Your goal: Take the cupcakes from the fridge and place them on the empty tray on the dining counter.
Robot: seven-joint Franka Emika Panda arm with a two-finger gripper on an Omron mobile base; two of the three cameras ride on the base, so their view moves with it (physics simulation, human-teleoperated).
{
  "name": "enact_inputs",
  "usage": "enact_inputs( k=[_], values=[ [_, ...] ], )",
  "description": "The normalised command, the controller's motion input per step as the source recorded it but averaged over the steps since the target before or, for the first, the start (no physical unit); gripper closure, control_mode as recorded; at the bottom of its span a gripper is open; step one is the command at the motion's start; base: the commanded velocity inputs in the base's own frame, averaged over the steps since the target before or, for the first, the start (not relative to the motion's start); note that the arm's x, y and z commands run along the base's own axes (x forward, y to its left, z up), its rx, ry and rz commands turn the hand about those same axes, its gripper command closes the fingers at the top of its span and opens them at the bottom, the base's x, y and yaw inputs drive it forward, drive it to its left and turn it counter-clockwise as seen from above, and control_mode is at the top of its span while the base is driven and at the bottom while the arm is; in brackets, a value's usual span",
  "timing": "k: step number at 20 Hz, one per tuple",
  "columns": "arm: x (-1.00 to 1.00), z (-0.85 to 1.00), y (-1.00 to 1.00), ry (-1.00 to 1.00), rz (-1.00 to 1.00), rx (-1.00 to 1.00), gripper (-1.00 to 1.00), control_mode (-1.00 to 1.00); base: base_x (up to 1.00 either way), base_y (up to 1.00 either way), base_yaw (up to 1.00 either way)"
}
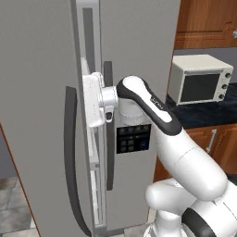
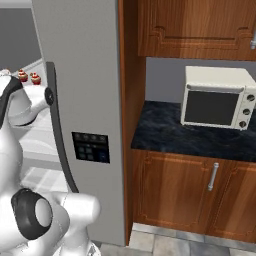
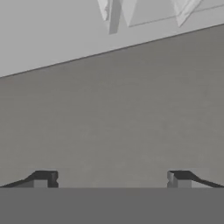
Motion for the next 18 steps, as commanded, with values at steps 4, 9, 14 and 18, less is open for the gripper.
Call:
enact_inputs(
  k=[4, 9, 14, 18],
  values=[
    [-0.30, 0.00, 0.48, 0.00, 0.13, 0.00, -1.00, -1.00, 0.00, 0.00, 0.00],
    [-0.72, 0.00, 0.50, 0.00, 0.13, 0.00, -1.00, -1.00, 0.00, 0.00, 0.00],
    [-1.00, 0.00, 0.61, 0.00, 0.12, 0.00, -1.00, -1.00, 0.00, 0.00, 0.00],
    [-0.89, 0.00, 0.86, 0.00, 0.11, 0.00, -1.00, -1.00, 0.00, 0.00, 0.00]
  ],
)
